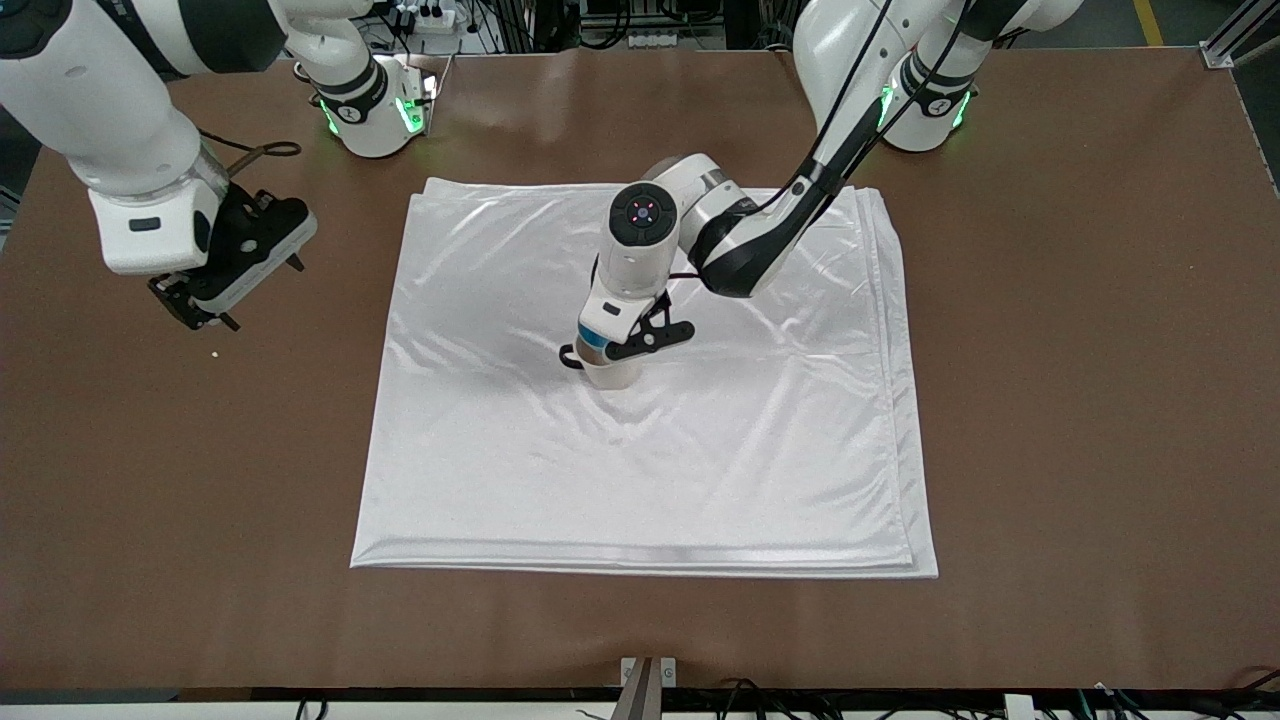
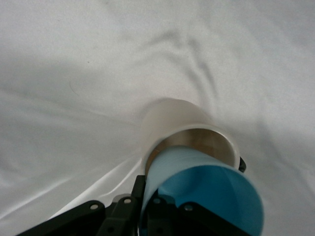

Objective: Place blue cup into white mug on cloth

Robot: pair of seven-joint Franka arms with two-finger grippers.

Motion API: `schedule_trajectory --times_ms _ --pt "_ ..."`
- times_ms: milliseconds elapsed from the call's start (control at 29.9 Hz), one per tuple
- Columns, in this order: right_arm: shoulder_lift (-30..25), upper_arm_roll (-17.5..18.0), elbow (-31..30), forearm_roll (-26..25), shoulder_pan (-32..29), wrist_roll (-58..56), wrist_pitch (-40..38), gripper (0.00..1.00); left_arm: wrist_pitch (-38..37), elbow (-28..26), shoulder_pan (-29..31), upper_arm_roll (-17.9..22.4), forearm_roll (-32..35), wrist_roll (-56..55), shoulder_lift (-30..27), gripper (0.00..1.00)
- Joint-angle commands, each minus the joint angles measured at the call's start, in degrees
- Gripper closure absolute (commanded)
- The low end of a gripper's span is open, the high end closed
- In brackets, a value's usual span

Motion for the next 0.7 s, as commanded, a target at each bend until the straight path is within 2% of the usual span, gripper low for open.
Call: schedule_trajectory --times_ms 0,334,668 --pt "-1.3 0.4 -1.2 2.5 -2.1 -0.6 -0.2 0.0 0.5 0.3 -0.7 1.3 2.0 -1.4 0.1 1.0" --pt "-0.9 0.4 1.4 3.9 -4.2 1.3 -2.8 0.0 2.1 0.4 -0.2 1.5 2.3 -1.4 0.2 1.0" --pt "-0.5 0.4 4.2 3.9 -4.3 21.7 -3.7 0.0 3.5 0.3 -0.6 3.0 2.4 -1.0 1.2 1.0"
